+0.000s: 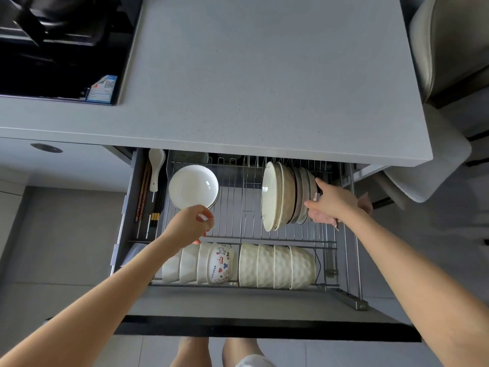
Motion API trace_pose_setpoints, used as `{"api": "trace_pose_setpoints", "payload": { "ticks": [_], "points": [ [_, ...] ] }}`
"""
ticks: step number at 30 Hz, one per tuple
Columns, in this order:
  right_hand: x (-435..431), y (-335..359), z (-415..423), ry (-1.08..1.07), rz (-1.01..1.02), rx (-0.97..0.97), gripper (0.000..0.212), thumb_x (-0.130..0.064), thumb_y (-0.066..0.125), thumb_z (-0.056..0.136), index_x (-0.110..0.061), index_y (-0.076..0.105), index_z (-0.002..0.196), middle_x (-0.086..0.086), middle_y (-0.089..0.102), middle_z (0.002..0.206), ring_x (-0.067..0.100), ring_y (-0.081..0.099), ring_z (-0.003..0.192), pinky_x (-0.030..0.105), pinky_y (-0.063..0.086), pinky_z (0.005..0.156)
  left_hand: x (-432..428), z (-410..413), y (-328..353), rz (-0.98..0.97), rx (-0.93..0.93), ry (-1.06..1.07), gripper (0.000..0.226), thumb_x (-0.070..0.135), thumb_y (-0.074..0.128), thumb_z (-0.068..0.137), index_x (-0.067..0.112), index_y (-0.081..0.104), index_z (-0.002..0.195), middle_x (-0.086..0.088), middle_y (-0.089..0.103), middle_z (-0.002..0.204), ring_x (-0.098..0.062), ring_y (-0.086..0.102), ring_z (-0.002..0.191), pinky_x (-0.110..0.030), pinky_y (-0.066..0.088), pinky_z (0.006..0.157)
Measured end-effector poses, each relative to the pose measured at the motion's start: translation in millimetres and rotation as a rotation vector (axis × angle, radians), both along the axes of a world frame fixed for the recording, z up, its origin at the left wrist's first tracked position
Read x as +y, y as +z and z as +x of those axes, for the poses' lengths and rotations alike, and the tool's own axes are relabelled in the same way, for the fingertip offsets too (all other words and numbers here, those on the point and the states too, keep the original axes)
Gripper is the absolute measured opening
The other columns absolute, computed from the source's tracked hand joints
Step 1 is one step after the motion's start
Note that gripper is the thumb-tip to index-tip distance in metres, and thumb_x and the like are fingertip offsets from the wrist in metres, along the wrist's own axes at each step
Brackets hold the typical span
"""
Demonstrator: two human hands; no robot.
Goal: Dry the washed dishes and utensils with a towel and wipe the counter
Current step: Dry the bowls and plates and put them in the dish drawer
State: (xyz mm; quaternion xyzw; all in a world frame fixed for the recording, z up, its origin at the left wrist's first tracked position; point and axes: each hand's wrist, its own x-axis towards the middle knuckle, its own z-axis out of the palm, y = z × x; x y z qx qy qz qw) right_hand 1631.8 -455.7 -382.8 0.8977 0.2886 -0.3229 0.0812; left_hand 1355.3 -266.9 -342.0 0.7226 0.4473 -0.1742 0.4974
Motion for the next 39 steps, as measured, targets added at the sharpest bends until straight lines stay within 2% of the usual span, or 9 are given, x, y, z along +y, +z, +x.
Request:
{"api": "trace_pose_setpoints", "payload": {
  "ticks": [2, 8, 12, 15, 22, 27, 30, 33, 39],
  "points": [
    [-1, 18, -20, 0.036, 0.042, 0.027, 0.081, -0.061, 0.053, 0.086, -0.022, 0.022, 0.150, 0.000, 0.071, 0.078, 0.008, 0.056, 0.051, 0.024, 0.042, 0.046, -10, -11, 2, 0.070, 0.008, -0.235, 0.014, 0.021, 0.058, 0.092, 0.015, 0.061, 0.104, 0.003, 0.064, 0.091, -0.007, 0.059, 0.076, -0.019, 0.052, 0.069],
    [1, 63, -98, 0.142, 0.179, 0.196, 0.075, -0.057, 0.057, 0.086, -0.023, 0.032, 0.147, -0.007, 0.066, 0.119, 0.003, 0.061, 0.059, 0.025, 0.054, 0.063, -54, -63, 8, -0.034, 0.156, -0.797, 0.039, 0.056, 0.064, 0.079, 0.035, 0.062, 0.112, 0.013, 0.063, 0.109, -0.008, 0.055, 0.104, -0.030, 0.041, 0.097],
    [4, 78, -130, 0.184, 0.275, 0.233, 0.073, -0.056, 0.058, 0.086, -0.026, 0.032, 0.147, -0.008, 0.069, 0.111, -0.007, 0.045, 0.047, 0.016, 0.042, 0.051, -66, -93, 4, 0.135, 0.271, -1.185, 0.060, 0.063, 0.062, 0.075, 0.034, 0.052, 0.126, 0.006, 0.059, 0.122, -0.018, 0.048, 0.119, -0.045, 0.021, 0.112],
    [8, 84, -142, 0.226, 0.311, 0.200, 0.071, -0.055, 0.058, 0.087, -0.026, 0.033, 0.146, -0.020, 0.059, 0.075, -0.008, 0.039, 0.050, 0.015, 0.034, 0.049, -61, -105, -1, 0.366, 0.330, -1.369, 0.065, 0.069, 0.055, 0.077, 0.032, 0.049, 0.130, 0.002, 0.052, 0.133, -0.025, 0.038, 0.131, -0.061, 0.000, 0.112],
    [14, 101, -151, 0.262, 0.387, 0.152, 0.068, -0.055, 0.058, 0.086, -0.028, 0.036, 0.144, -0.023, 0.048, 0.063, -0.006, 0.041, 0.054, 0.016, 0.026, 0.049, -54, -108, 1, 0.608, 0.271, -1.172, 0.093, 0.071, 0.062, 0.068, 0.034, 0.020, 0.143, -0.005, 0.011, 0.155, -0.033, 0.001, 0.144, -0.067, -0.005, 0.110],
    [21, 119, -144, 0.187, 0.503, 0.090, 0.069, -0.057, 0.061, 0.083, -0.030, 0.038, 0.142, -0.013, 0.062, 0.079, 0.003, 0.052, 0.064, 0.012, 0.032, 0.053, -35, -89, 1, 0.720, 0.295, -1.092, 0.113, 0.077, 0.062, 0.062, 0.036, -0.001, 0.147, -0.007, -0.009, 0.158, -0.037, -0.016, 0.143, -0.069, -0.005, 0.108],
    [26, 127, -137, 0.147, 0.573, 0.060, 0.071, -0.057, 0.062, 0.083, -0.029, 0.038, 0.143, -0.002, 0.069, 0.089, 0.011, 0.061, 0.070, 0.021, 0.046, 0.057, -23, -73, 8, 0.788, 0.273, -1.051, 0.111, 0.075, 0.060, 0.067, 0.036, -0.005, 0.148, -0.007, -0.009, 0.158, -0.036, -0.015, 0.143, -0.067, -0.004, 0.109],
    [30, 132, -130, 0.109, 0.586, 0.034, 0.069, -0.056, 0.061, 0.084, -0.029, 0.037, 0.143, -0.002, 0.069, 0.099, 0.009, 0.059, 0.068, 0.025, 0.045, 0.058, -7, -58, 11, 0.857, 0.223, -1.005, 0.104, 0.071, 0.058, 0.072, 0.035, -0.002, 0.148, -0.009, 0.001, 0.158, -0.034, -0.006, 0.145, -0.065, -0.003, 0.111],
    [36, 128, -117, -0.001, 0.604, 0.026, 0.063, -0.054, 0.061, 0.084, -0.032, 0.041, 0.140, -0.008, 0.066, 0.114, 0.018, 0.059, 0.110, 0.025, 0.037, 0.080, 21, -17, 20, 0.961, 0.289, -0.946, 0.090, 0.062, 0.053, 0.083, 0.027, 0.003, 0.150, -0.015, 0.012, 0.156, -0.035, 0.004, 0.145, -0.061, -0.004, 0.113]
  ]
}}
